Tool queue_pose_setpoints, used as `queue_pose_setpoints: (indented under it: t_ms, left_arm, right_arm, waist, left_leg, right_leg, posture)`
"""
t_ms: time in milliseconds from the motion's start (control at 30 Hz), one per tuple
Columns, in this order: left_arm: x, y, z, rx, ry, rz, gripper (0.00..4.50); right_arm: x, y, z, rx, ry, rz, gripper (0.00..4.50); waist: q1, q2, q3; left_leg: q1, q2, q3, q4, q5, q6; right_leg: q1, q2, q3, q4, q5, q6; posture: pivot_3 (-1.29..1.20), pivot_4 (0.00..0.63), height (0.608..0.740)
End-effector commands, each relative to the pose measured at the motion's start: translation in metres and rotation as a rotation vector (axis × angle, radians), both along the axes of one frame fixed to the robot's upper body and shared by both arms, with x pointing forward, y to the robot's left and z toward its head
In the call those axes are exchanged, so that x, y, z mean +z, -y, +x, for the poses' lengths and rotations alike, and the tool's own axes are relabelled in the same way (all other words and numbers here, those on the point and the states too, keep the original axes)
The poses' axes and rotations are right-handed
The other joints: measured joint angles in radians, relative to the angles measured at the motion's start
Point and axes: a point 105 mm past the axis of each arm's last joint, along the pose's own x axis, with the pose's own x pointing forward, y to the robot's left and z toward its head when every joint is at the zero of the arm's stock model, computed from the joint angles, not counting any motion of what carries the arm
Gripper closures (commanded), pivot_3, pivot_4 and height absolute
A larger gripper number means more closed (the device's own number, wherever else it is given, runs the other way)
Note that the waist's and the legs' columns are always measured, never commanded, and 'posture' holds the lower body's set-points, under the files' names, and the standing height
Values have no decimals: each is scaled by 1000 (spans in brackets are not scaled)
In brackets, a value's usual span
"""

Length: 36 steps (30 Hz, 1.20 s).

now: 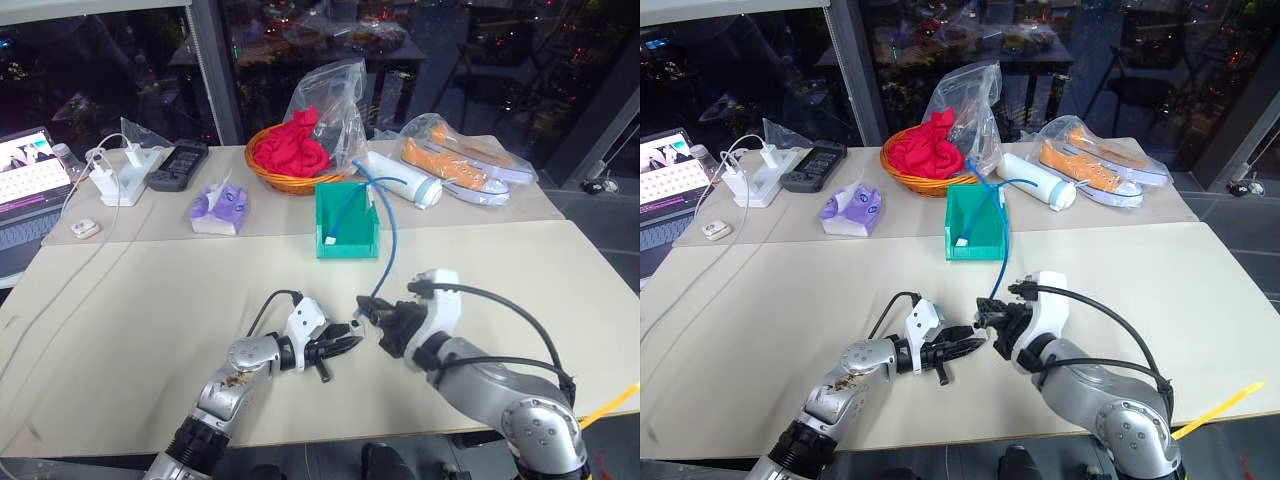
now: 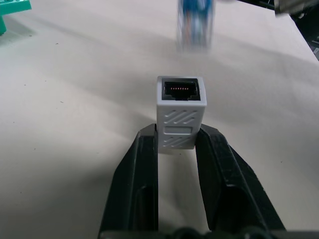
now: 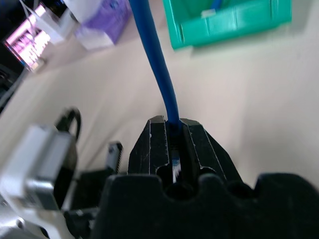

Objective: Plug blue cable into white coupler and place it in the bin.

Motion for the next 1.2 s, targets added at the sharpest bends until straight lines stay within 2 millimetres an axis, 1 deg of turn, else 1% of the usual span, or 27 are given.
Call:
queue_pose_setpoints:
  t_ms: [33,367,767,1200]
  left_arm:
    - [4,4,-4,-15,29,-6,3892]
    - [4,3,-5,-17,28,-3,3892]
    - [6,2,-5,-18,33,-2,3892]
    - [7,1,-5,-16,36,1,3892]
  right_arm:
    - [8,-5,-5,24,34,2,4500]
    - [3,-9,-6,50,23,-15,4500]
    - [-3,-3,1,33,38,-64,4500]
    - [-11,-2,4,31,43,-106,4500]
  waist:
    - [0,0,0]
    - [0,0,0]
    - [0,0,0]
    - [0,0,0]
  left_leg:
    - [0,0,0,0,0,0]
    - [0,0,0,0,0,0]
    - [0,0,0,0,0,0]
    - [0,0,0,0,0,0]
  right_leg:
    - [0,0,0,0,0,0]
    - [0,0,0,-1,0,0]
    - [0,0,0,-1,0,0]
    - [0,0,0,-1,0,0]
  posture:
    - [0,150,723]
    - [0,150,723]
    - [0,150,723]
    - [0,150,723]
